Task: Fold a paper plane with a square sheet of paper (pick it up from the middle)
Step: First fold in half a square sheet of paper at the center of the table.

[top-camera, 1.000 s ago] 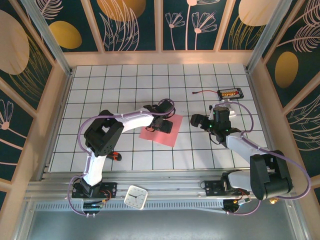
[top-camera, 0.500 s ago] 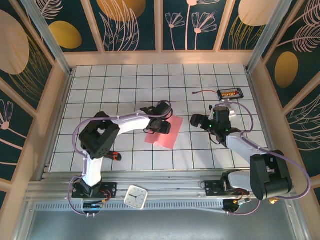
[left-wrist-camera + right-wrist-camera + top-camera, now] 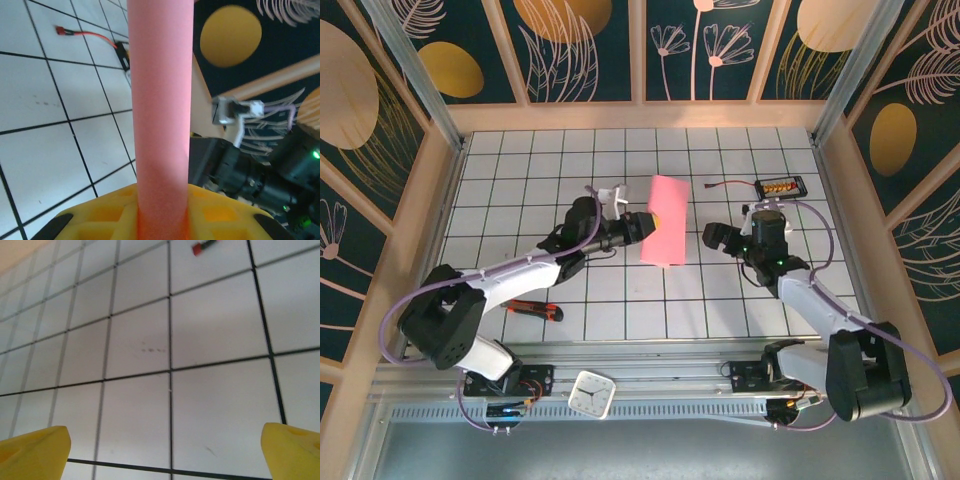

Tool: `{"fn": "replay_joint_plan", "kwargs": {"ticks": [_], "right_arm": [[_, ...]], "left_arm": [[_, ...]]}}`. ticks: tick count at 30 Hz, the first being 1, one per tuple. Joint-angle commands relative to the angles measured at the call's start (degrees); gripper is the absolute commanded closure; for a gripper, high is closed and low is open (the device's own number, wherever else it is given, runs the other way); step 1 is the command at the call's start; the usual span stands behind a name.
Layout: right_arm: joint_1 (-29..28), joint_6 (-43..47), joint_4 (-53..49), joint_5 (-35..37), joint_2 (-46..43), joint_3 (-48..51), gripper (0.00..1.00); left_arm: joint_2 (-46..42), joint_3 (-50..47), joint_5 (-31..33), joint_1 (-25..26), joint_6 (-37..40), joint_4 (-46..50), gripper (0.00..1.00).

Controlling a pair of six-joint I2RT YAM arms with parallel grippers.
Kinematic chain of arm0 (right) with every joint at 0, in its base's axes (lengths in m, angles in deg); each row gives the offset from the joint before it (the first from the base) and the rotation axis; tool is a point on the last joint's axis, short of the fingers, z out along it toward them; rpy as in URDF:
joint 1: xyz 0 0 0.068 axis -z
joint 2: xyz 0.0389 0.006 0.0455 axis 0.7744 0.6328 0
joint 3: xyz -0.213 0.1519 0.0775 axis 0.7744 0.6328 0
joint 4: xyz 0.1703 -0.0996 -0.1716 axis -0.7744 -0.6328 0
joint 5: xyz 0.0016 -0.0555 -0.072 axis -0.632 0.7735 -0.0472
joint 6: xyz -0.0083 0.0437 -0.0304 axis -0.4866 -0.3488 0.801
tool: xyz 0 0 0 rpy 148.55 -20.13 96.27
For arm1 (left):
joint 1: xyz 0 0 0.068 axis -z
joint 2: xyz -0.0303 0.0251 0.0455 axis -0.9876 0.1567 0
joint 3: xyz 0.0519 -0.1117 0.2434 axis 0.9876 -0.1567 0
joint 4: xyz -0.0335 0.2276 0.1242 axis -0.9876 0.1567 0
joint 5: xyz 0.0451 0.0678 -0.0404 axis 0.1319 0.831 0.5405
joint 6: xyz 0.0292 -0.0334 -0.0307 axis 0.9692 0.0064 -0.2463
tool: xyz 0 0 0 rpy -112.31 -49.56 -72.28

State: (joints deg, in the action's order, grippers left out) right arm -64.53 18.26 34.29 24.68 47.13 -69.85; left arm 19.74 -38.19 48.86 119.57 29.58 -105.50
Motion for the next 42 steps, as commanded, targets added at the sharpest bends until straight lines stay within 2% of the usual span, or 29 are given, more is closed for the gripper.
{"fn": "replay_joint_plan", "kwargs": {"ticks": [1, 6, 8, 17, 19, 26, 29, 31, 36, 40, 42], "right_arm": [[-1.99, 0.52, 3.40, -6.10, -1.44, -1.20, 0.04], [-6.31, -3.37, 10.69, -14.53, 2.77, -0.03, 0.16], [-8.14, -6.07, 15.41, -18.13, 6.33, 0.81, 0.27], [-14.46, -12.59, 26.71, -19.89, 20.00, 1.72, 0.74], [-15.30, -13.45, 28.22, -19.77, 23.00, 1.65, 0.79], [-17.11, -16.72, 32.97, -19.19, 30.82, 2.00, 0.85], [-17.24, -17.68, 33.87, -18.21, 32.47, 2.26, 0.87], [-17.24, -18.06, 34.14, -17.47, 33.18, 2.44, 0.88], [-19.08, -18.82, 34.51, -16.49, 34.43, 2.44, 0.89], [-19.40, -19.28, 34.92, -16.03, 34.93, 2.38, 0.90], [-19.67, -19.37, 34.92, -15.96, 35.17, 2.19, 0.90]], "left_arm": [[3.83, -4.51, -2.69, -0.56, -8.01, -14.21, 0.75], [8.40, -8.58, -1.75, -0.81, -10.66, -19.64, 0.75], [10.52, -9.99, -2.07, -0.81, -11.70, -21.22, 0.75], [14.69, -12.44, 1.09, -0.80, -10.02, -17.81, 0.74], [15.11, -12.77, 1.52, -0.80, -9.58, -17.55, 0.74], [16.70, -12.45, 1.90, -0.80, -6.98, -13.98, 0.67], [16.19, -11.04, 2.65, -0.82, -4.36, -9.00, 0.58], [15.20, -10.22, 3.97, -0.80, -2.39, -4.31, 0.46], [12.44, -8.83, 6.82, -0.82, 1.11, 5.52, 0.28], [11.55, -6.78, 8.49, -0.80, 3.52, 13.88, 0.22], [11.57, -5.42, 9.49, -0.82, 5.10, 18.10, 0.23]]}}
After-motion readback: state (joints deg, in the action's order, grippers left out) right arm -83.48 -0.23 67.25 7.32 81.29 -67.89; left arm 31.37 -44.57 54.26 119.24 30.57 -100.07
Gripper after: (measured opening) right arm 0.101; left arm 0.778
